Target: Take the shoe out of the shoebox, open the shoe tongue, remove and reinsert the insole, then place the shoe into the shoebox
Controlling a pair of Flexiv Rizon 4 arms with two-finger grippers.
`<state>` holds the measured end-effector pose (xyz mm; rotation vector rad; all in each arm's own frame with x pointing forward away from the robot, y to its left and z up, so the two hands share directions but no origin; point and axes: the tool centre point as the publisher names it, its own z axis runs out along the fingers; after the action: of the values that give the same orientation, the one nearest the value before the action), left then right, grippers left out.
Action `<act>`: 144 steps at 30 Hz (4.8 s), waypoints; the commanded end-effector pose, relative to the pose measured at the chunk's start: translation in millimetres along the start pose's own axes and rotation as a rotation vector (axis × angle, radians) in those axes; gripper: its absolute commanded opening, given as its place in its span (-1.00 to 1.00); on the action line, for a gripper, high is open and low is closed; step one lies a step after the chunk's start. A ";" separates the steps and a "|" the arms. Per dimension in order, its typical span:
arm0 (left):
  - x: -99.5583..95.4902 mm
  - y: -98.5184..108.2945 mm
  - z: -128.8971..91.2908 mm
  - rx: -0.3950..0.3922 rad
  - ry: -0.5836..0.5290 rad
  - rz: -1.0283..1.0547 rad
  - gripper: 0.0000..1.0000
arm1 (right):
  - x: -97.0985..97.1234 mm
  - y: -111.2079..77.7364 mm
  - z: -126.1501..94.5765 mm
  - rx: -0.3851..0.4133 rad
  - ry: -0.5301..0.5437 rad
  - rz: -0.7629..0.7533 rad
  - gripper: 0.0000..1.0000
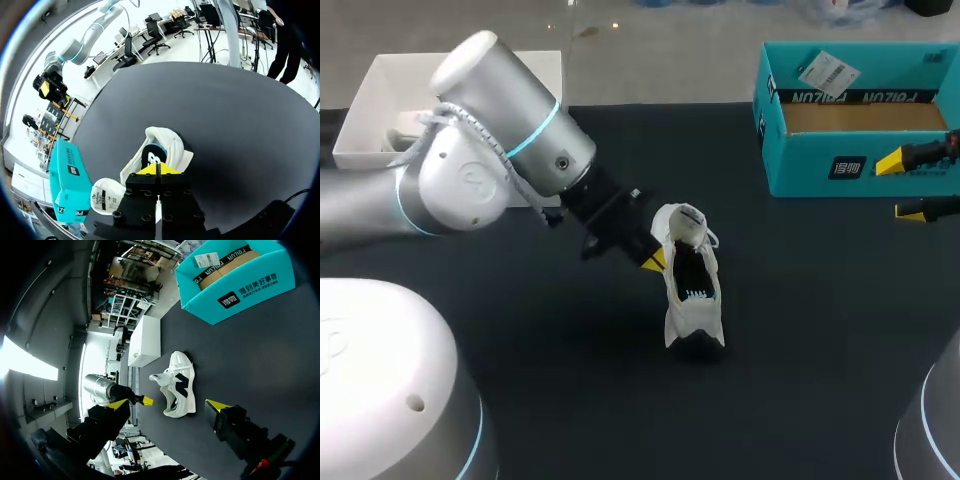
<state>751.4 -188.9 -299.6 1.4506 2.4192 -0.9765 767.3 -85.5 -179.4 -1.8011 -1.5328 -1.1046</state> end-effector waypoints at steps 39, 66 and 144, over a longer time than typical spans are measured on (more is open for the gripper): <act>4.2 19.6 93.4 -0.322 0.587 0.350 -1.00 | 0.1 -0.1 0.6 0.000 -0.002 0.001 1.00; 6.6 1.9 80.6 -0.292 0.533 0.378 -1.00 | 0.1 -0.1 0.6 0.000 -0.002 0.001 1.00; -27.9 48.1 54.0 -0.605 0.516 0.550 -1.00 | 0.1 -0.1 0.6 0.000 -0.002 0.001 1.00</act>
<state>794.6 -223.6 -345.0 2.0791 2.0777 0.2522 767.2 -85.4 -179.4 -1.8009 -1.5329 -1.1045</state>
